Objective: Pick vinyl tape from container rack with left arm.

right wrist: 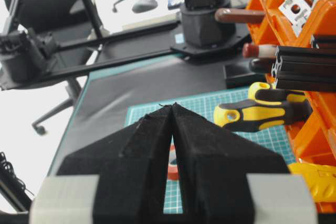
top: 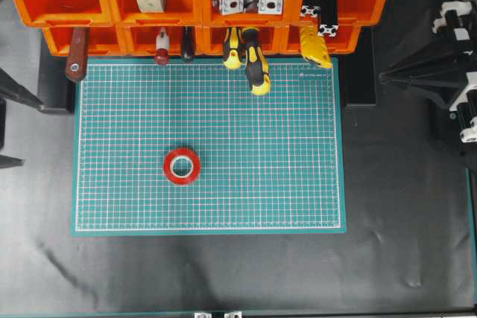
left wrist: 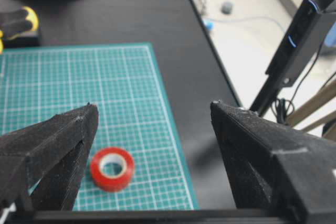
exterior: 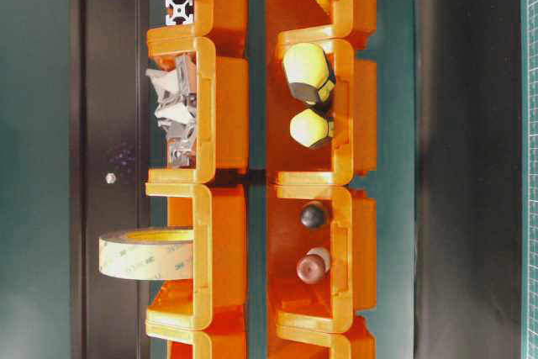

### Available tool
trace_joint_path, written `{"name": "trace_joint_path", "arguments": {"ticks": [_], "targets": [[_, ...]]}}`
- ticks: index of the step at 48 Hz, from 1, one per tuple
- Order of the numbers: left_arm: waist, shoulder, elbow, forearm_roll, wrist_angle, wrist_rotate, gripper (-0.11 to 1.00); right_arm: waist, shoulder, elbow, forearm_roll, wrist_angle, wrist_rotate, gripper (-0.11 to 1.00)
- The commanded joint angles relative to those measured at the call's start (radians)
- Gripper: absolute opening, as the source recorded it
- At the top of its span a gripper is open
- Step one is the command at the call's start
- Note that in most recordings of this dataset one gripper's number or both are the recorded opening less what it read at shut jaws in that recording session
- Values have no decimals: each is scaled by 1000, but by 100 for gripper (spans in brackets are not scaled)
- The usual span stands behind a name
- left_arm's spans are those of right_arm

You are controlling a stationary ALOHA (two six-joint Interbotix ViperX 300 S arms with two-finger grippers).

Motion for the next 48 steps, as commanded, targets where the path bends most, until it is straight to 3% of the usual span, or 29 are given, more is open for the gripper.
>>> {"name": "trace_joint_path", "arguments": {"ticks": [1,48], "targets": [[3,5,-9,0,-9,-2,82,0,5,-25,0,-3,0,0],[15,6,-5,0,-9,-2,82,0,5,-21,2,-2,-2,0]]}}
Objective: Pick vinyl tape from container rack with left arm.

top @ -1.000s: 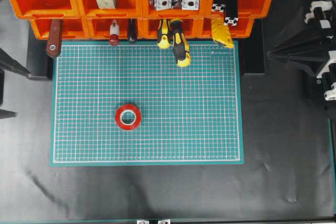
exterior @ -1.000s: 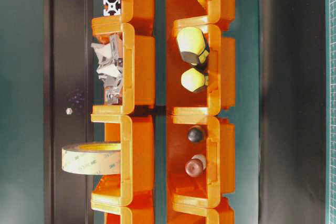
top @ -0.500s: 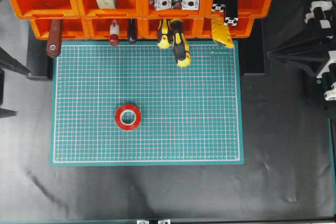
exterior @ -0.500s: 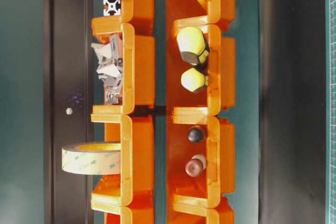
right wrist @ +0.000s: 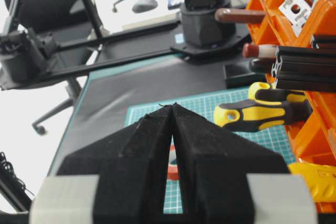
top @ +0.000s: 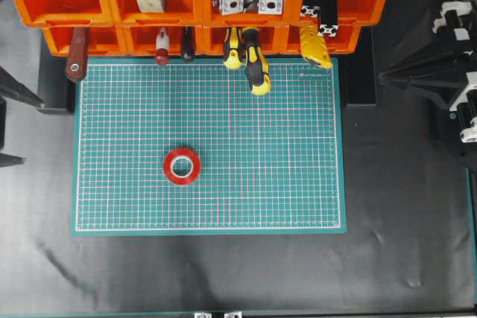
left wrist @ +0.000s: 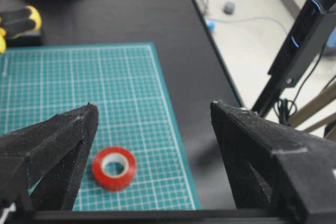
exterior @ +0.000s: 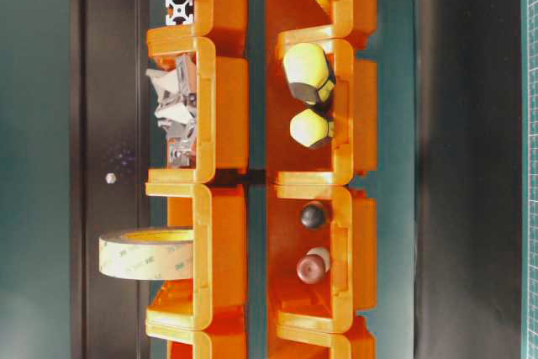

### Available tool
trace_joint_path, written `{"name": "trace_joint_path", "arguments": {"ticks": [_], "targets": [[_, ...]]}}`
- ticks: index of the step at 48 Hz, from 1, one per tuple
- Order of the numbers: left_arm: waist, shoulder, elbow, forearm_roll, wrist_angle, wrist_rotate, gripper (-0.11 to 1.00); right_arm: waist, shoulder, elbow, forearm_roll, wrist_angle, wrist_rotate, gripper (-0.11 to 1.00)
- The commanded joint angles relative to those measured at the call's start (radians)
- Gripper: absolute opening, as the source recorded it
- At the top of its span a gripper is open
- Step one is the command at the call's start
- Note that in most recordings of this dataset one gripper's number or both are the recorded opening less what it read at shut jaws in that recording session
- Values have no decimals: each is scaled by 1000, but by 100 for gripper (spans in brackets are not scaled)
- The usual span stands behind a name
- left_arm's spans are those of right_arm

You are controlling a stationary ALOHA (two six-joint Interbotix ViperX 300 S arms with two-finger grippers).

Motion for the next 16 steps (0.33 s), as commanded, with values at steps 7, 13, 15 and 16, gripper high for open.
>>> {"name": "trace_joint_path", "arguments": {"ticks": [7,13,15,16], "targets": [[14,9,-3,0,-18,-2,82,2,5,-20,2,-2,-2,0],[12,6,-3,0,-31,-2,82,2,5,-20,2,-2,0,0],[12,5,-3,0,-32,-2,82,2,5,-18,3,-2,0,0],[14,5,-3,0,-32,-2,82,2,5,-17,2,-2,0,0]]}}
